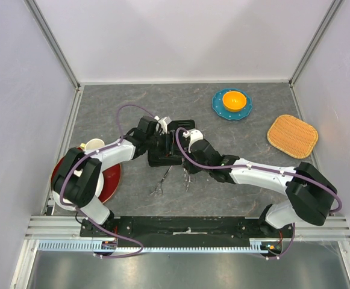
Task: Sort the hair-cutting tools
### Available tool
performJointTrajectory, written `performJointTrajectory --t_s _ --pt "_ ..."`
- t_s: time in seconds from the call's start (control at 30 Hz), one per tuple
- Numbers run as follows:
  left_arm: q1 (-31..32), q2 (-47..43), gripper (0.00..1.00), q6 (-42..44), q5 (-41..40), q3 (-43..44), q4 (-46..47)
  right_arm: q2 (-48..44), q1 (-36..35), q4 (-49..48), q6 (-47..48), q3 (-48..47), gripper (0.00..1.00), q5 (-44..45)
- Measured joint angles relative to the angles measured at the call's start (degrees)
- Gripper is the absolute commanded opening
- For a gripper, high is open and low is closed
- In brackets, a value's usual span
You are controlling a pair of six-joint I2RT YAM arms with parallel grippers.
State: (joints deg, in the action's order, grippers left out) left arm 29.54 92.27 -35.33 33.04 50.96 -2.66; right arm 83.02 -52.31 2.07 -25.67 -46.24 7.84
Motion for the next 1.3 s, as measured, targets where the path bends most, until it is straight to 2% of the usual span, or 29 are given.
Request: performJointTrajectory --t_s 0.23,0.33,0.37,0.4,0.5,0.53,0.57,0.63,0.67,0.77,0.87,1.0,1.17,1.3 --pt "1.31 2.51 0.34 -0.68 -0.04 1.42 0.09 0.55 -0.37 -1.46 -1.66 1.07 0.0 -0.04" --pt "1.75 2.84 0.19 -0.72 0.0 1.92 0.02 0.85 -0.46 -1.9 -2.12 1.33 0.0 0.0" --pt "1.84 2.89 0.09 -0.72 0.0 2.05 -0.04 0.96 -0.48 -2.16 -2.23 1.44 0.0 -0.02" --pt "1.99 2.89 0.04 -0.7 0.02 2.25 -0.17 1.05 -0.52 -2.43 -2.32 1.55 0.0 0.0" --pt "2.25 3.21 0.02 -0.42 -0.48 2.67 -0.42 1.16 -0.61 -2.49 -2.62 1.68 0.0 0.07" --pt "2.27 3.3 0.02 -0.44 -0.52 2.69 -0.48 1.16 -0.61 -2.54 -2.67 1.73 0.04 0.09" --pt "2.34 3.34 0.02 -0.44 -0.59 2.71 -0.52 1.18 -0.61 -2.51 -2.84 1.75 0.17 0.09" --pt "2.45 3.26 0.02 -0.44 -1.05 2.73 -0.7 1.18 -0.68 -2.38 -3.48 1.75 0.37 0.31" --pt "2.49 3.19 0.02 -0.42 -1.44 2.86 -1.09 1.18 -0.7 -2.27 -3.89 1.75 0.54 0.52" --pt "2.47 3.1 0.02 -0.04 -3.28 4.48 -3.82 1.03 -0.74 -1.75 -5.07 1.51 0.76 1.18" --pt "2.27 3.08 0.02 0.66 -4.94 8.31 -7.76 -0.37 -0.83 0.7 -6.25 0.46 0.87 2.34" --pt "1.18 2.97 0.02 1.11 -5.99 15.72 -12.39 -6.49 -0.81 3.96 -7.37 -1.64 0.96 5.14" --pt "-2.6 2.8 0.02 0.04 -5.84 25.07 -17.86 -14.93 0.5 4.96 -9.31 -4.5 0.98 8.09" --pt "-8.15 1.66 0.02 -4.46 -4.98 31.95 -21.51 -17.62 6.6 5.05 -12.72 -6.36 0.98 7.3"
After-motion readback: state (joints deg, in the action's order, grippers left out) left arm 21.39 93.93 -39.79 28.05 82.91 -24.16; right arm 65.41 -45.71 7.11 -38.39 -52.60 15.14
